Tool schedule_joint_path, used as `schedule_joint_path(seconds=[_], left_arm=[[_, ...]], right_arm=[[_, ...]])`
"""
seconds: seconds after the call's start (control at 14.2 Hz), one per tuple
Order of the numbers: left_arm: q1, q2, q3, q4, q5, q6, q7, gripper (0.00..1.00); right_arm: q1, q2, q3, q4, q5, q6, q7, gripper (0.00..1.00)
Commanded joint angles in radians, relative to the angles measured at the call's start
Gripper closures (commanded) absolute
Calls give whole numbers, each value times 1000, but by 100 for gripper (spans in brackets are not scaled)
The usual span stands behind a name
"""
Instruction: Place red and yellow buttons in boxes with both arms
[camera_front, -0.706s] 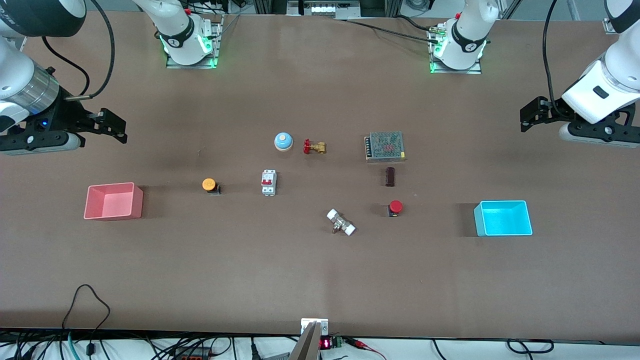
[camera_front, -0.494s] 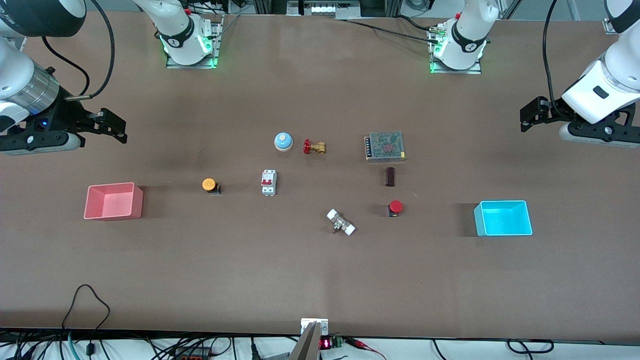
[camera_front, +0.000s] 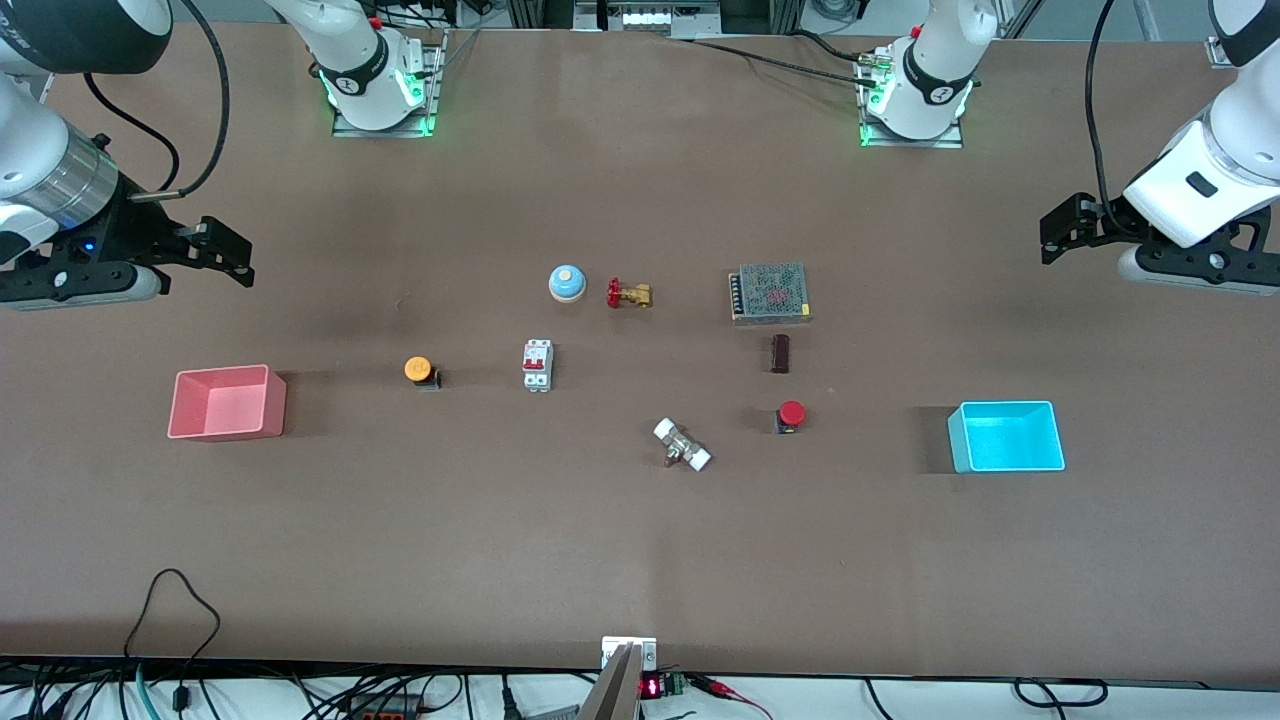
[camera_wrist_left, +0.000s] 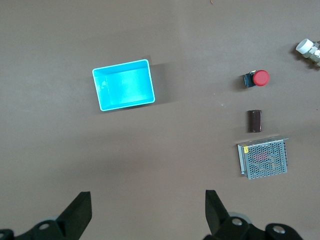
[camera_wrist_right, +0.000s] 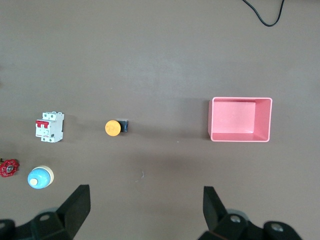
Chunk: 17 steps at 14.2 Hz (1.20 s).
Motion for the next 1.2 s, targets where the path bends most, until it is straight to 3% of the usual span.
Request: schedule_joint_path(seconds=[0.0,0.49,0.92,1.13], left_arm=[[8,15,-9,32,16,-24,4,0],[-5,67,-9,32,15,-26,6,0],[-11,183,-29,19,-4,-34,-1,0],[-15,278,-92,12,-18,58,-181,0]], right_arm=[[1,41,6,27,-12,-23,0,0],[24,207,11,17,-6,12,4,0],[101,263,9,-97,-14,288,109,0],[153,313,9,-123,-53,389,177,0]])
